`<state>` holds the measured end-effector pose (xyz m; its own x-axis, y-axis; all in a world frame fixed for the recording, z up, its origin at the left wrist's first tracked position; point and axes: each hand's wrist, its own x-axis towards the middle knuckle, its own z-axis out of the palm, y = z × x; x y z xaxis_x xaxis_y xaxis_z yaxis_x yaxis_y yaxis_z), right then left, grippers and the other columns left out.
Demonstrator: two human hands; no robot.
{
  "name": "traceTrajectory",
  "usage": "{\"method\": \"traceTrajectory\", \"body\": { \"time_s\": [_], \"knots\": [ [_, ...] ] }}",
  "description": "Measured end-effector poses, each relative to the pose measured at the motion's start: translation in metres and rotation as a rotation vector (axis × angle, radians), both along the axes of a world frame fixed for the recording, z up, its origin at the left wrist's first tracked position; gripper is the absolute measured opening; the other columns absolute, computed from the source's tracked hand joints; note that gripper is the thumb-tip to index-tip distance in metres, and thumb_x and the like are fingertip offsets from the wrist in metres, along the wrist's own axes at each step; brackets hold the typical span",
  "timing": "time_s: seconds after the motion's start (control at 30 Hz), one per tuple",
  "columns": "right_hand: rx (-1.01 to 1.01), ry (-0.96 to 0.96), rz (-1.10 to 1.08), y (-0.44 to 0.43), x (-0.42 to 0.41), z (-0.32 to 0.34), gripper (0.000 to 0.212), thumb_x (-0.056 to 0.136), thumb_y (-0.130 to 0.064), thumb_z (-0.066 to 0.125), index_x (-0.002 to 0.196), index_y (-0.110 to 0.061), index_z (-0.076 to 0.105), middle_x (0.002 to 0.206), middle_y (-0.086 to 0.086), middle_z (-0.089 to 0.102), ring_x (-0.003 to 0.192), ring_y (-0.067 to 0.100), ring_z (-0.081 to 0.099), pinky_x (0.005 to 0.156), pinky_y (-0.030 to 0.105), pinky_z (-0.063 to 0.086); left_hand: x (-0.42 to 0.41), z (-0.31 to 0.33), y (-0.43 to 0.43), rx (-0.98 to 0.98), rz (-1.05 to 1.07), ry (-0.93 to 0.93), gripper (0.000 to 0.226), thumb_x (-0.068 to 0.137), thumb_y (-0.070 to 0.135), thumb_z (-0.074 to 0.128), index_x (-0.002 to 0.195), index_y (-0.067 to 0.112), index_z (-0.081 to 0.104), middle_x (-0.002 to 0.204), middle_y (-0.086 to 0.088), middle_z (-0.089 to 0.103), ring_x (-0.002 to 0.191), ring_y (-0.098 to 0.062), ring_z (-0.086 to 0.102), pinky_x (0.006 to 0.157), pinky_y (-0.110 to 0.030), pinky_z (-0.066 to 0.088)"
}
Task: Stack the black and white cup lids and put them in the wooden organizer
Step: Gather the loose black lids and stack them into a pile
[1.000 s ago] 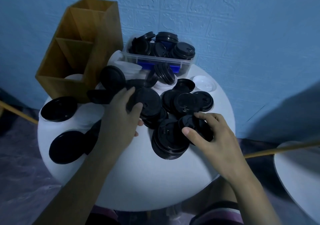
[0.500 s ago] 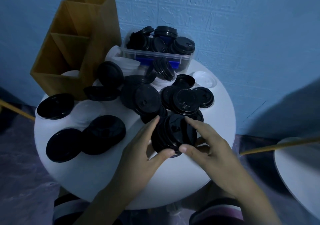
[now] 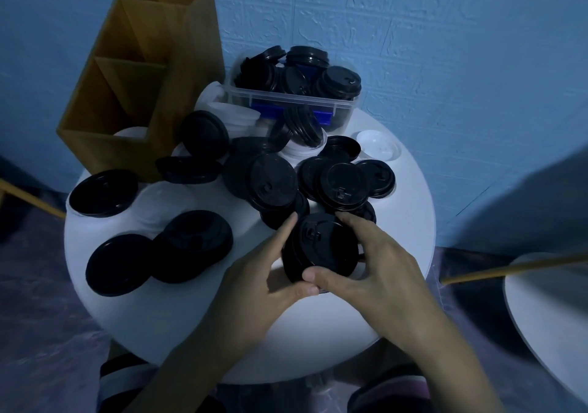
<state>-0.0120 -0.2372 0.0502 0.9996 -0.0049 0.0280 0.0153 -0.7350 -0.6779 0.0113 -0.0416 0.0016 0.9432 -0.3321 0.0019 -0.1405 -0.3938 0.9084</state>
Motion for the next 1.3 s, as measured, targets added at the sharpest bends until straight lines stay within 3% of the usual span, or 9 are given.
{"method": "traceTrajectory", "body": {
  "time_s": [0.13,0.27,0.4,0.57,0.7,0.83,0.97,1.13,1.3],
  "knots": [
    [0.029,0.007,0.044,-0.002,-0.002,-0.001,0.084,0.072,-0.065,0.076,0.145,-0.044,0.040,0.130,-0.032,0.051,0.120,-0.011,0.046,0.090,0.002,0.035,0.000,0.000,0.000,-0.005,0.010,-0.003,0.100,0.070,0.048,0.085,0.149,0.063,0.024,0.143,0.032,0.051,0.135,0.010,0.043,0.114,-0.034,0.040],
    [0.080,0.058,0.052,-0.004,0.001,0.000,0.085,0.072,-0.059,0.079,0.146,-0.048,0.038,0.128,-0.036,0.052,0.121,-0.015,0.046,0.091,-0.003,0.032,0.000,0.003,-0.002,0.011,-0.010,-0.022,0.096,0.077,0.033,0.087,0.153,0.050,0.031,0.138,0.031,0.057,0.129,0.013,0.048,0.108,-0.023,0.042],
    [0.068,0.085,0.095,-0.007,0.004,0.003,0.075,0.075,-0.053,0.081,0.131,-0.069,0.033,0.119,-0.057,0.041,0.116,-0.029,0.039,0.091,-0.006,0.028,0.000,0.004,-0.001,0.017,-0.023,-0.032,0.088,0.080,0.029,0.084,0.150,0.049,0.037,0.133,0.035,0.058,0.126,0.016,0.049,0.101,-0.013,0.039],
    [-0.023,0.116,0.137,-0.014,0.010,0.009,0.093,0.074,-0.052,0.082,0.154,-0.046,0.033,0.150,-0.032,0.042,0.135,-0.013,0.039,0.108,0.006,0.029,0.001,0.004,-0.001,0.026,-0.010,-0.042,0.076,0.081,0.023,0.083,0.139,0.055,0.045,0.125,0.039,0.060,0.121,0.020,0.049,0.092,-0.001,0.038],
    [-0.038,0.125,0.158,-0.015,0.012,0.012,0.092,0.072,-0.053,0.081,0.152,-0.049,0.035,0.148,-0.031,0.045,0.132,-0.008,0.046,0.110,0.017,0.037,0.002,0.005,0.000,0.040,-0.021,-0.038,0.076,0.081,0.026,0.082,0.143,0.050,0.046,0.126,0.038,0.060,0.121,0.020,0.049,0.092,0.000,0.037],
    [-0.015,0.149,0.169,-0.020,0.014,0.013,0.090,0.068,-0.056,0.082,0.146,-0.056,0.037,0.140,-0.032,0.052,0.123,-0.008,0.053,0.107,0.021,0.043,0.003,0.004,0.001,0.040,-0.034,-0.033,0.080,0.082,0.026,0.082,0.145,0.053,0.042,0.128,0.038,0.059,0.125,0.018,0.048,0.099,-0.011,0.039],
    [-0.011,0.183,0.196,-0.022,0.017,0.014,0.093,0.062,-0.063,0.077,0.145,-0.057,0.037,0.138,-0.032,0.053,0.123,-0.006,0.053,0.108,0.025,0.044,0.003,0.003,0.002,0.064,-0.048,-0.035,0.086,0.078,0.031,0.085,0.140,0.064,0.036,0.125,0.050,0.052,0.120,0.029,0.041,0.091,0.005,0.032],
    [-0.007,0.181,0.236,-0.020,0.016,0.015,0.089,0.072,-0.044,0.085,0.147,-0.054,0.038,0.149,-0.037,0.039,0.135,-0.013,0.038,0.116,0.019,0.033,0.000,0.000,-0.002,0.112,-0.046,-0.085,0.091,0.073,0.043,0.087,0.147,0.055,0.036,0.129,0.039,0.055,0.121,0.027,0.040,0.091,0.006,0.028],
    [-0.064,0.121,0.221,-0.015,0.013,0.012,0.086,0.072,-0.047,0.083,0.147,-0.055,0.040,0.148,-0.041,0.036,0.134,-0.015,0.038,0.112,0.015,0.034,0.000,-0.004,-0.001,0.129,-0.021,-0.078,0.100,0.071,0.054,0.084,0.152,0.054,0.025,0.130,0.040,0.048,0.116,0.035,0.033,0.091,0.008,0.025]
  ]
}}
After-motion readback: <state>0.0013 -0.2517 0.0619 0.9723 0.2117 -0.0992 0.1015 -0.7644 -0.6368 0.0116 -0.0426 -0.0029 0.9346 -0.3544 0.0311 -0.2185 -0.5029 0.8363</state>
